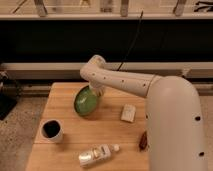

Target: Pick up the ceramic bowl

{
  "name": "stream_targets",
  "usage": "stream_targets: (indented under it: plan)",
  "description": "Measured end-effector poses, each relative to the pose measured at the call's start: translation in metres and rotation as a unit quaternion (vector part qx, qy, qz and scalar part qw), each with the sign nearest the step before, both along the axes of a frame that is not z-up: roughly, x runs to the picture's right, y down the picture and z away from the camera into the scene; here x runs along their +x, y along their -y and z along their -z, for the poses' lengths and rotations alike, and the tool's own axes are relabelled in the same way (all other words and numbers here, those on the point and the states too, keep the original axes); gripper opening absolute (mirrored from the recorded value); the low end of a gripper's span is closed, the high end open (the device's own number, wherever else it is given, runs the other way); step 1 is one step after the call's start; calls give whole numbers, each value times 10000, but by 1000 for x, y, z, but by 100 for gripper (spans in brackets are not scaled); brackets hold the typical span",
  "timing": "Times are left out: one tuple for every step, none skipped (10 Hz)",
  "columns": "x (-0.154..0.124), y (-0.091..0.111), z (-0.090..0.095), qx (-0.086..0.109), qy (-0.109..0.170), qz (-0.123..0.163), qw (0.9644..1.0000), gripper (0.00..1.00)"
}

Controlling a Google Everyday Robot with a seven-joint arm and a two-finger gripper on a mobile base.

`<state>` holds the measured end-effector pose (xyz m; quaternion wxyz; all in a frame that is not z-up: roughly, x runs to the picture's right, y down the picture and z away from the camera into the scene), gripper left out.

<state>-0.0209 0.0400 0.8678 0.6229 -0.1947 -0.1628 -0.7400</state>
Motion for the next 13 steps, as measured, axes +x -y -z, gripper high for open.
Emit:
stream_targets:
  plan:
    - [-2,1,0,11,25,11,10000,1]
    - [-3,2,0,23,43,10,10000,1]
    - [0,4,0,35,51,59,10000,1]
    - [3,5,0,48,57,97,9999,1]
    - [5,6,1,52,52,122,9999,1]
    - [8,7,1,52,43,136,9999,1]
    - [8,8,1,58,51,158,9998,1]
    - [9,9,2,66,63,192,9998,1]
    - [11,10,2,76,65,229,9997,1]
    - [15,11,3,80,55,218,9997,1]
    - [17,12,3,90,51,223,9997,1]
    - [19,13,4,94,52,218,9997,1]
    - [22,14,4,111,58,206,9997,1]
